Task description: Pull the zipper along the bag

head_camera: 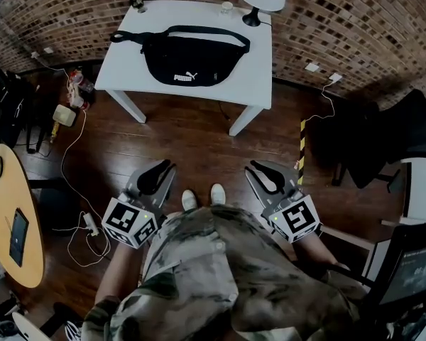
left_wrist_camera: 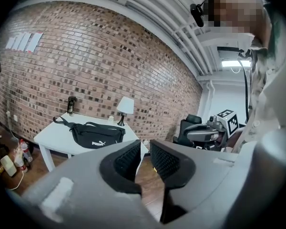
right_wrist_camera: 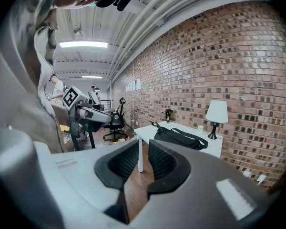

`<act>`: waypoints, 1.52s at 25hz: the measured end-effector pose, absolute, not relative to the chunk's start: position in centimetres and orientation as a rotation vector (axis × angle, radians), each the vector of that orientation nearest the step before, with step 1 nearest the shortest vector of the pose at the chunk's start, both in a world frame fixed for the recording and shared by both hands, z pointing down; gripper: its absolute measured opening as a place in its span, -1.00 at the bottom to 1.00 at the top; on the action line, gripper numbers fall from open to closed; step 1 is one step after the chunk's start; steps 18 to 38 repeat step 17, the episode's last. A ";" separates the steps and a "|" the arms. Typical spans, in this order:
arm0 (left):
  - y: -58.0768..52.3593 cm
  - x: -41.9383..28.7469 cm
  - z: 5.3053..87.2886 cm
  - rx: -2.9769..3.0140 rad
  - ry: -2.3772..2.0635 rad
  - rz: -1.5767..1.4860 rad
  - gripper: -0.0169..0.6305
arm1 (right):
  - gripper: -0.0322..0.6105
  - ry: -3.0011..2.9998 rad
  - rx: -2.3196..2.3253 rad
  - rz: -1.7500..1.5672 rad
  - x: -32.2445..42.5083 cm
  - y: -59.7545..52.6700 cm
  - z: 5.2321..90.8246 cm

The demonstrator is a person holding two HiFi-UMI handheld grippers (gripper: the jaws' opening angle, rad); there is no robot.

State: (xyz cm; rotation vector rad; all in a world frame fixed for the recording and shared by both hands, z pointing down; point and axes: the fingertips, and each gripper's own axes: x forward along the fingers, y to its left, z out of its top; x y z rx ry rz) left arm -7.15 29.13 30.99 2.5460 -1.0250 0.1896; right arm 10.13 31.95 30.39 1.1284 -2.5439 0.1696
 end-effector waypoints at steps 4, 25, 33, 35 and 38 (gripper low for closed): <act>29.1 -7.3 31.1 2.546 -1.008 0.195 -0.75 | -0.71 -2.533 1.148 0.171 10.1 31.7 30.2; 29.2 -5.8 31.1 2.564 -0.963 0.217 -0.75 | -0.72 -2.548 1.167 0.165 10.6 31.4 29.7; 29.2 -5.8 31.1 2.564 -0.963 0.217 -0.75 | -0.72 -2.548 1.167 0.165 10.6 31.4 29.7; 29.2 -5.8 31.1 2.564 -0.963 0.217 -0.75 | -0.72 -2.548 1.167 0.165 10.6 31.4 29.7; 29.2 -5.8 31.1 2.564 -0.963 0.217 -0.75 | -0.72 -2.548 1.167 0.165 10.6 31.4 29.7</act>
